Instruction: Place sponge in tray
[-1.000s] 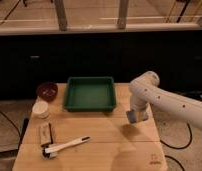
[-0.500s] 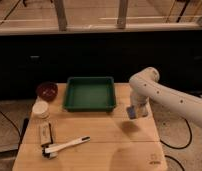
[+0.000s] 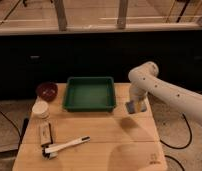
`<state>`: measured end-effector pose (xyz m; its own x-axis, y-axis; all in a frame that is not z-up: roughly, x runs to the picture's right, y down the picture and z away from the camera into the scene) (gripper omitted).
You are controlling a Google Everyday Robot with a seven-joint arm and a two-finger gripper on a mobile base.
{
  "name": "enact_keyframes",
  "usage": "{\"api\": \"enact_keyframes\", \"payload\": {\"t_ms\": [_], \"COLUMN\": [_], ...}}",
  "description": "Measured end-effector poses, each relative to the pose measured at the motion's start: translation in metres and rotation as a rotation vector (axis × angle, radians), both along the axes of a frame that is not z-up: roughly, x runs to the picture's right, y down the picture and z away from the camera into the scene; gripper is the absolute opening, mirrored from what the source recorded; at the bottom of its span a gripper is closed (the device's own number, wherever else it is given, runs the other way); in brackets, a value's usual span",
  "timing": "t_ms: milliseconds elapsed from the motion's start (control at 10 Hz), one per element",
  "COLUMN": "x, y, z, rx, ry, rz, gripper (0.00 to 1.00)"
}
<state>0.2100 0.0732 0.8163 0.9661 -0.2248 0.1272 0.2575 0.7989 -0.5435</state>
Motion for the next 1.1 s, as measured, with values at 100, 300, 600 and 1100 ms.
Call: {"api": "enact_keyframes", "payload": {"t_ms": [100,300,600,1100], "x": [-0.002,-0.002,-0.026,-0.053], "y": [-0.003,-0.009,-0.026,-0.036], "z": [0.000,-0.002,0.002,0.003], "rx": [-0.001,0.001,0.015,0.016], "ry": [-0.005,-0.009,-0.035,-0.056], "rz": [0.000,0.000,-0.025,-0.068], "gripper": [0.00,0.00,0.00,0.00]}}
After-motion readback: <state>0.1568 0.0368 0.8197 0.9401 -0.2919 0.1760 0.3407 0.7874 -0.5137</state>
